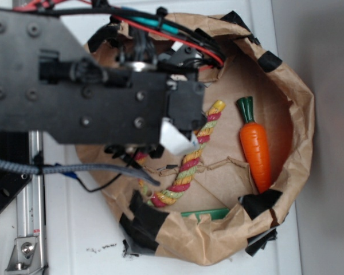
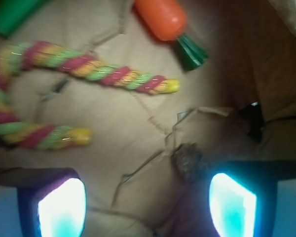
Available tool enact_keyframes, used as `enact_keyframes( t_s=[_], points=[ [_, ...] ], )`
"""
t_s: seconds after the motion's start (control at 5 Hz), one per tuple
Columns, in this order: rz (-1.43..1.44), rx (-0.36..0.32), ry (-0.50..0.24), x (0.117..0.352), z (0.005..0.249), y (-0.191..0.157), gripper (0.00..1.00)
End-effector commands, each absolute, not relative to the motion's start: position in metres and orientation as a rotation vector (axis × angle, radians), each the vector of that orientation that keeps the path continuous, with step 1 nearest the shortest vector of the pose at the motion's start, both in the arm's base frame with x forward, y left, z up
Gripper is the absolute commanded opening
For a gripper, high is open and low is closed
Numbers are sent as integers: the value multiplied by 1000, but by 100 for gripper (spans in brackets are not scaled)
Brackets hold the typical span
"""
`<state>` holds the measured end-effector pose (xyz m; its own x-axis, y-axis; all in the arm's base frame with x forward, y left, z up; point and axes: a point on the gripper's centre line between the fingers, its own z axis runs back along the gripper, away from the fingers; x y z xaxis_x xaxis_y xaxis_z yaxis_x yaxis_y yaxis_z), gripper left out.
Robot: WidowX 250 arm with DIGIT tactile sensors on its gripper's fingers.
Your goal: Grab the rock.
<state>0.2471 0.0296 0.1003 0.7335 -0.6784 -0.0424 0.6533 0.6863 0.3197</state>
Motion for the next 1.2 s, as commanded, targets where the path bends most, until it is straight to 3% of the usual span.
enact_keyframes(
  t_s=[0.0, 0.2, 1.0],
  points=[
    [-950, 308, -82, 270, 72, 51, 100],
    [-791, 345, -51, 277, 68, 77, 100],
    [-791, 345, -51, 277, 68, 77, 100]
  ],
)
